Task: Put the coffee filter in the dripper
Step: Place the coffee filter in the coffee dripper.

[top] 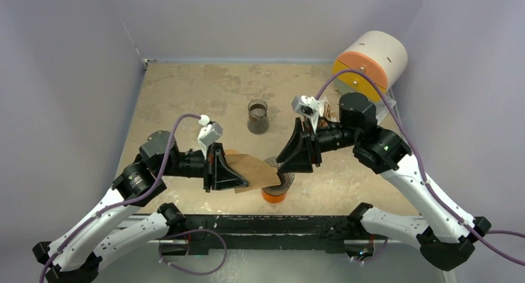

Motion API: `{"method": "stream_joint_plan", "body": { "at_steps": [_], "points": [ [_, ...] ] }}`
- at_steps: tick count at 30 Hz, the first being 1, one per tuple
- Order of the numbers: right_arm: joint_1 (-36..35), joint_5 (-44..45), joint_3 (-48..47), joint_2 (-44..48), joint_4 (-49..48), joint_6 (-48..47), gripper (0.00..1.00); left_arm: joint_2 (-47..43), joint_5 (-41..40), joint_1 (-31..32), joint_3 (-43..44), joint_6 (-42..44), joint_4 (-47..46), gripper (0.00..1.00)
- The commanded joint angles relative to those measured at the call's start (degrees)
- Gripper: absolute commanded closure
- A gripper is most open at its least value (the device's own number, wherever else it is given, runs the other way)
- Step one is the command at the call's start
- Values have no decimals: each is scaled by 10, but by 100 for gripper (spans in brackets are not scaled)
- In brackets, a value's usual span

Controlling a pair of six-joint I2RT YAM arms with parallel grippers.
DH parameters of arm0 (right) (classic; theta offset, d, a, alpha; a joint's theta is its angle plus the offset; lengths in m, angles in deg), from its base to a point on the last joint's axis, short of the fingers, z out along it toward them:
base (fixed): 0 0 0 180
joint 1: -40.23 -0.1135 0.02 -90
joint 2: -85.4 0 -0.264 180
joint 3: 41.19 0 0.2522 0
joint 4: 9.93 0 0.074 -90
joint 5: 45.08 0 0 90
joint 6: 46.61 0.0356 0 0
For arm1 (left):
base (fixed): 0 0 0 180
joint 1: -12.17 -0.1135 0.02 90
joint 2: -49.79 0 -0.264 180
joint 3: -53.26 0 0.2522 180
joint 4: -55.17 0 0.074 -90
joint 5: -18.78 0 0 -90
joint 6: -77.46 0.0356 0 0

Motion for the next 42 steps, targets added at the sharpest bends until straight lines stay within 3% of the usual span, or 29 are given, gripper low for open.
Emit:
{"method": "stream_joint_plan", "body": {
  "at_steps": [1,15,28,42],
  "points": [
    [-16,9,5,2,-47,16,58,-4,2,-3,-8,-9,-6,100],
    [-34,22,7,-5,-58,22,72,-20,17,-4,-11,-13,-15,100],
    [-57,40,2,-14,-61,25,76,-24,36,-3,-16,-23,-32,100],
    [-98,59,-4,-29,-58,18,76,-28,-3,-3,-12,-12,-6,100]
  ]
}}
